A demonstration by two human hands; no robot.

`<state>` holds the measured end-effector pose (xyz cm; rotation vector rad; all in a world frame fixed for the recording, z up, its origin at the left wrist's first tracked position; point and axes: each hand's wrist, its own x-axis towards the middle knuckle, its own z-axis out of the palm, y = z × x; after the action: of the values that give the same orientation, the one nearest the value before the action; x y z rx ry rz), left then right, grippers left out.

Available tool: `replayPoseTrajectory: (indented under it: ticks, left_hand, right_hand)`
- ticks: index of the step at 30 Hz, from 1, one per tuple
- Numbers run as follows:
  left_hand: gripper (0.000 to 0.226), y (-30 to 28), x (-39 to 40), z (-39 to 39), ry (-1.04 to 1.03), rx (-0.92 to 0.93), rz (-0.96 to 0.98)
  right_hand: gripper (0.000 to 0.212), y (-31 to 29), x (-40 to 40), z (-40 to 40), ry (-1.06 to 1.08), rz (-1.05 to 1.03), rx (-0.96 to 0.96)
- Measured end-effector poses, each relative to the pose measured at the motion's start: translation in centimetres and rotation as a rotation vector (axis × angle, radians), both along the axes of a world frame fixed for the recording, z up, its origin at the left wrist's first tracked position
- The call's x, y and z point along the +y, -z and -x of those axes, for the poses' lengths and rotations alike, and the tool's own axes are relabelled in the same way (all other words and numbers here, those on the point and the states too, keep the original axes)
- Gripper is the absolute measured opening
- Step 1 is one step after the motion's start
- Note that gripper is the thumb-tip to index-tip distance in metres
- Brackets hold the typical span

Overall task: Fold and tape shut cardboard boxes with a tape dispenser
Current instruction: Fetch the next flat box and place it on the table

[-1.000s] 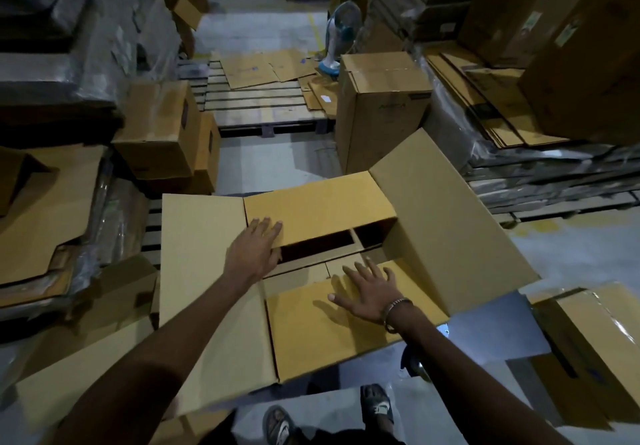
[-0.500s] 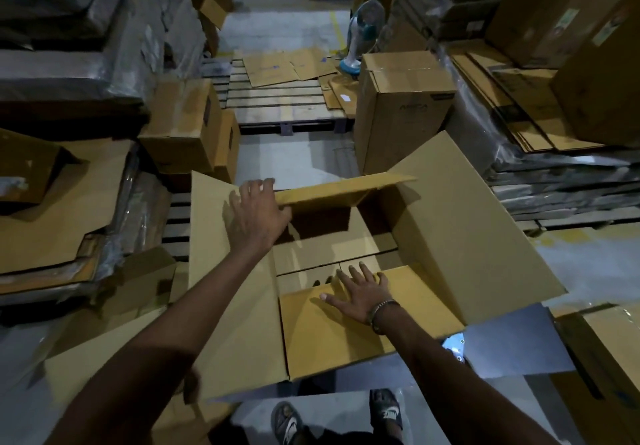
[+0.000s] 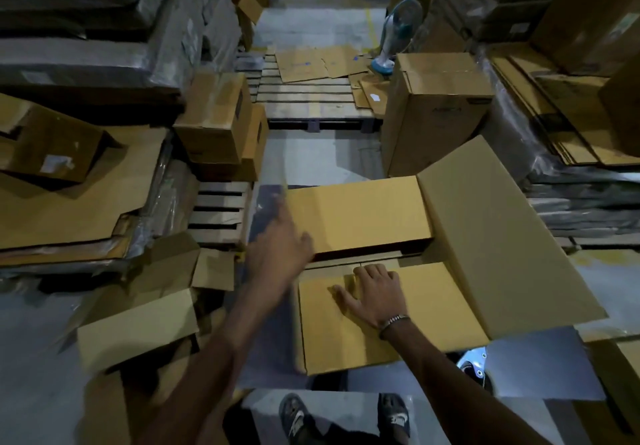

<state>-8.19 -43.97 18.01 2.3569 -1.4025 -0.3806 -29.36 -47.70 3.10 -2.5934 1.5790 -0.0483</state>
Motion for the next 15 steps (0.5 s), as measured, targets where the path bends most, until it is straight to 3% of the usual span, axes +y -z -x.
replayPoseTrajectory:
  ticks: [4, 8, 10, 12, 15]
  left_hand:
    - [0.086, 1.5, -1.6, 7.1, 0.204, 0.144, -0.162]
    - [0.088, 3.4, -2.1, 10.1, 0.228, 0.162, -0.172]
    - [0.086, 4.6, -1.9, 11.1, 0.249, 0.165, -0.195]
    - [0.086, 5.7, -2.0, 11.3, 0.237, 0.178, -0.204]
    - [0.09, 6.9, -2.1, 10.9, 0.204, 0.171, -0.185]
  right_hand:
    - [0.065, 0.4, -0.5, 0.7, -0.058, 0.053, -0.036]
    - [0.045, 1.2, -1.2, 1.4, -0.059, 0.328, -0.134]
    - [0.043, 2.3, -1.6, 1.8, -0.058, 0.271, 0.02]
    - [0.047, 2.6, -1.7, 1.9, -0.019, 0.065, 0.112]
    - [0.043, 2.6, -2.6, 1.9, 0.09, 0.093, -0.025]
